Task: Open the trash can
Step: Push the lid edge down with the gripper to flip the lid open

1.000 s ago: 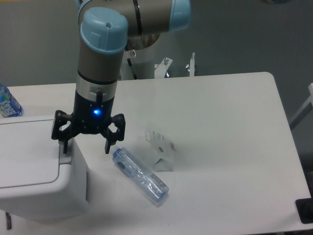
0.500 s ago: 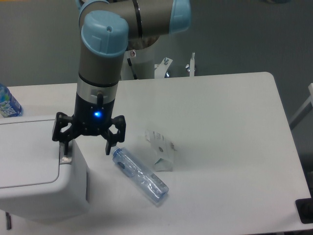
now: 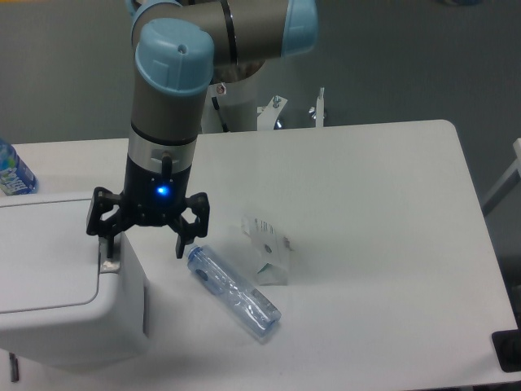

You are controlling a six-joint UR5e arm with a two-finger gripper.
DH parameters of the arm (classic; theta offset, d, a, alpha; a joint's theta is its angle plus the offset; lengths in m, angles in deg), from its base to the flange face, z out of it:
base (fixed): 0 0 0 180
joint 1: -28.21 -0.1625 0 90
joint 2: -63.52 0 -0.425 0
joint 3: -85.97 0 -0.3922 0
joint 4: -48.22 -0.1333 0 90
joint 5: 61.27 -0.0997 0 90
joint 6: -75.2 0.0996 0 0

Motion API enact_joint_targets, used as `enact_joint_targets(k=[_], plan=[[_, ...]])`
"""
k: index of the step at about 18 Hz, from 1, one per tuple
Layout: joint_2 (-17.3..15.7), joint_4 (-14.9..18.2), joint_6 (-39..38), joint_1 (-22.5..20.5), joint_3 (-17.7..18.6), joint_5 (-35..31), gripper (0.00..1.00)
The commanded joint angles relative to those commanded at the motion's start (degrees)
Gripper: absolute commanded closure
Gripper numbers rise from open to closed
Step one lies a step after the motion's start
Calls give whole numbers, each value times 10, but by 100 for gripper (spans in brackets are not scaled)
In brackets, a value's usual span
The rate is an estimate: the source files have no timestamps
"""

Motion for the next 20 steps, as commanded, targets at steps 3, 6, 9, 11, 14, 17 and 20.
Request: enact_joint_targets(k=[3,6,9,11,14,17,20], plan=[[1,0,0,0,0,0,0],[1,0,0,0,1,0,0],[2,0,0,0,0,0,0],[2,0,0,0,1,0,0],[4,0,0,0,0,0,0],[4,0,0,0,-1,0,0],[1,-1,3,0,-10,0,0]])
